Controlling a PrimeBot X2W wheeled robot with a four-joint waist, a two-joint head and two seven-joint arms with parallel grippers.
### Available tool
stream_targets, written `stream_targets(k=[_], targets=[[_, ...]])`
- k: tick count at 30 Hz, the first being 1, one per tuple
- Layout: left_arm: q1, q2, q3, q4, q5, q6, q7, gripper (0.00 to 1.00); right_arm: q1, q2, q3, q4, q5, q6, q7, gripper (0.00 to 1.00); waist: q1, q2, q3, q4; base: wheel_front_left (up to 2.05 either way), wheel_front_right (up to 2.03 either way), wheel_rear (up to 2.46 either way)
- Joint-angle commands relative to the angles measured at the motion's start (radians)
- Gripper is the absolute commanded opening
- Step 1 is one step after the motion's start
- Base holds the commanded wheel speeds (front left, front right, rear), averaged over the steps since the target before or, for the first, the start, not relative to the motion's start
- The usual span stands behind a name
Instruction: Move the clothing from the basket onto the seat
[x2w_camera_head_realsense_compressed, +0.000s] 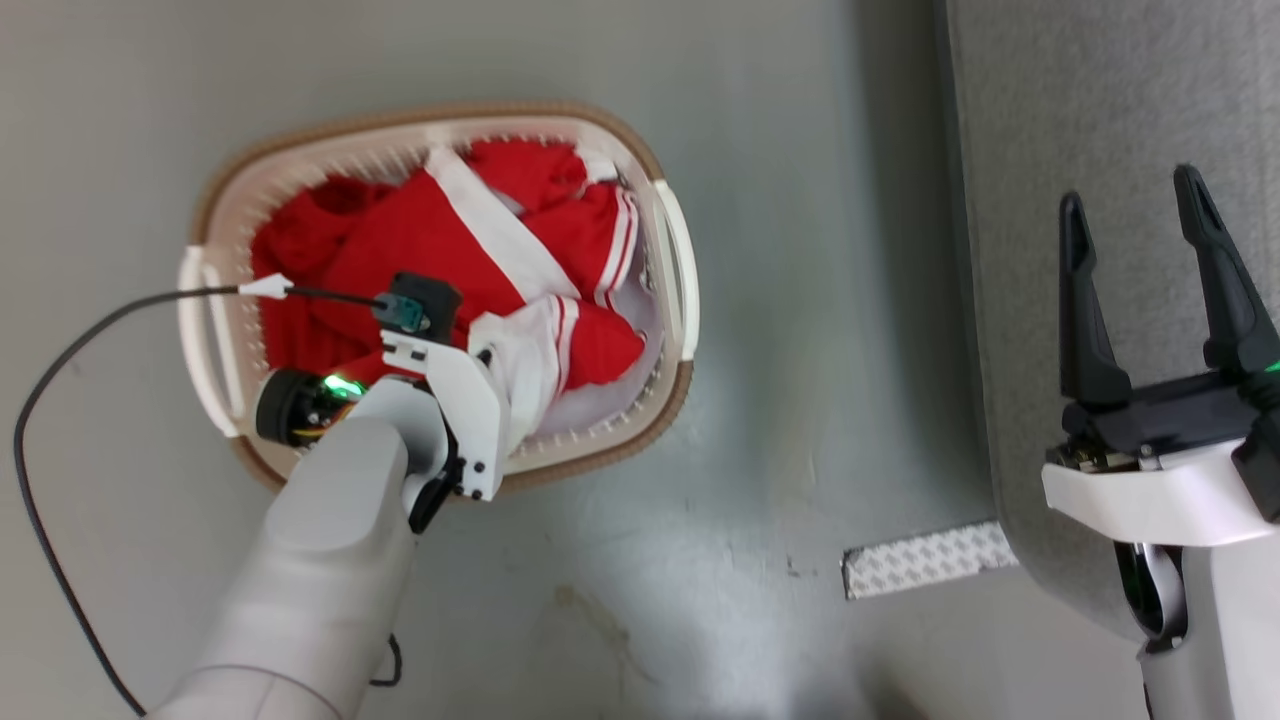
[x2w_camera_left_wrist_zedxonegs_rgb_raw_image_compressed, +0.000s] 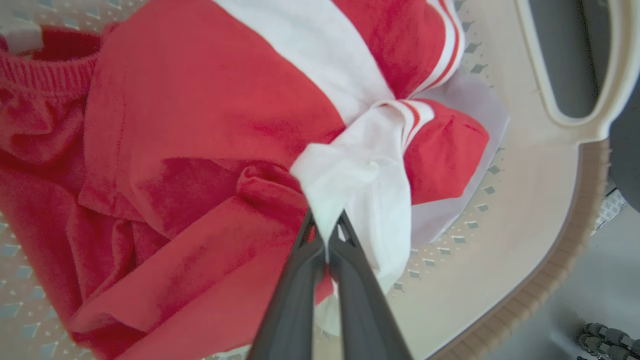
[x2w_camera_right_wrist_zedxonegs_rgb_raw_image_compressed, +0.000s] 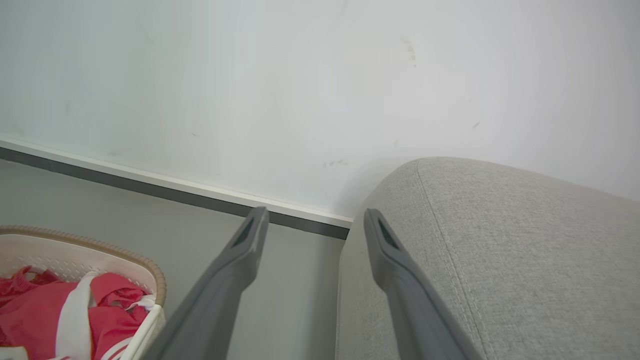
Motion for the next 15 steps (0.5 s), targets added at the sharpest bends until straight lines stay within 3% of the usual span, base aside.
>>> stream_targets(k=[1, 7, 15], targets=[[0.023, 0.007, -0.008, -0.016, -0.032, -0.002, -0.011, 0.00, 0.022, 0.001, -0.010, 0.008, 0.005, -0.002, 0.001, 1.00, 0.0000, 0.0000, -0.063, 0.024, 0.00, 0.00, 0.00], [0.083, 0.032, -0.057, -0.122, -0.156, -0.003, -0.012, 0.00, 0.088, 0.000, -0.050, 0.033, -0.005, -0.002, 0.000, 1.00, 0.0000, 0.0000, -0.205, 0.065, 0.00, 0.00, 0.00], [0.215, 0.102, -0.081, -0.376, -0.299, -0.003, 0.020, 0.00, 0.201, 0.000, -0.097, 0.070, -0.015, -0.002, 0.001, 1.00, 0.0000, 0.0000, -0.409, 0.107, 0.00, 0.00, 0.00]])
